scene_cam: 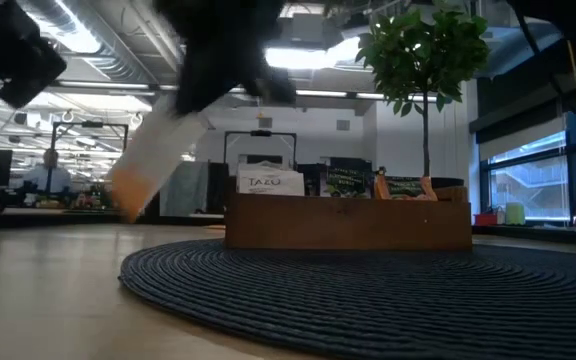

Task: Pick & Place Tea
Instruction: Put the white tea bag into the left section of the wooden organizer

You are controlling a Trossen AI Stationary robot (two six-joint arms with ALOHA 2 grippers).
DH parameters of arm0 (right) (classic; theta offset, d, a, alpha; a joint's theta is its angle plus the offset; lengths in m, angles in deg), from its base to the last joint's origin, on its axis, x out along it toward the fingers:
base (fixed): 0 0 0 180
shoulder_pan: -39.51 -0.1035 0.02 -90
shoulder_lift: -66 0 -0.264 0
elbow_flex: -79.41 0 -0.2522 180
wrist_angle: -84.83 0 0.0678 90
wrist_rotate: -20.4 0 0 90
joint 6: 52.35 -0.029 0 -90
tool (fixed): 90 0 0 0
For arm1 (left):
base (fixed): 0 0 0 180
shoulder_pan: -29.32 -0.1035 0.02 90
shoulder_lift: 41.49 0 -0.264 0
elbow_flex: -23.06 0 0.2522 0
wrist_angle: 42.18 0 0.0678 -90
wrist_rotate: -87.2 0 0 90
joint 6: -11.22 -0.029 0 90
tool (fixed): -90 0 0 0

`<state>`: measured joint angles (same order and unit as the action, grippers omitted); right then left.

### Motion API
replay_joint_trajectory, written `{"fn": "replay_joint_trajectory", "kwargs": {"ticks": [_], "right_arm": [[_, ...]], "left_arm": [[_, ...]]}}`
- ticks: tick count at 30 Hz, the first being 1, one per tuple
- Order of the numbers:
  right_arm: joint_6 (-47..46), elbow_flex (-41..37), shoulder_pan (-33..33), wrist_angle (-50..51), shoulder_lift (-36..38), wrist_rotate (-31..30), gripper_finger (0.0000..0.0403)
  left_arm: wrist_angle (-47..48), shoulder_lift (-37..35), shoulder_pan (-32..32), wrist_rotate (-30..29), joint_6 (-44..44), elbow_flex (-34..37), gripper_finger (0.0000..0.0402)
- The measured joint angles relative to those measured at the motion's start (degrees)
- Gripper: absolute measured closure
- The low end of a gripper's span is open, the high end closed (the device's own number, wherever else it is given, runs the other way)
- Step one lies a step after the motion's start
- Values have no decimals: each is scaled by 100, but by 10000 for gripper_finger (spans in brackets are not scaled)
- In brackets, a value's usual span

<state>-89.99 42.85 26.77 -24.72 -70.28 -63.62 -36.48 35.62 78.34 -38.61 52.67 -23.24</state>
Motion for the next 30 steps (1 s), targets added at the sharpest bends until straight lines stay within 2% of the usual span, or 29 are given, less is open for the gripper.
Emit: {"fn": "replay_joint_trajectory", "kwargs": {"ticks": [2, 7, 12, 21, 30], "right_arm": [[640, 536, 104, 853, 5, -93, 402], [1373, 42, 349, 1525, 756, -44, 402], [2223, 282, 483, 2524, 835, -739, 402], [3586, 293, 742, 2779, 812, -742, 403], [4193, -485, 825, 2395, 805, -746, 403]], "left_arm": [[273, -249, 0, -116, -25, 2, 283], [504, -507, -27, -758, -24, 2, 281], [514, -503, -326, -945, 63, 2, 284], [512, -501, -1072, -912, 80, 4, 286], [511, -499, -1503, -911, 84, 4, 283]]}}
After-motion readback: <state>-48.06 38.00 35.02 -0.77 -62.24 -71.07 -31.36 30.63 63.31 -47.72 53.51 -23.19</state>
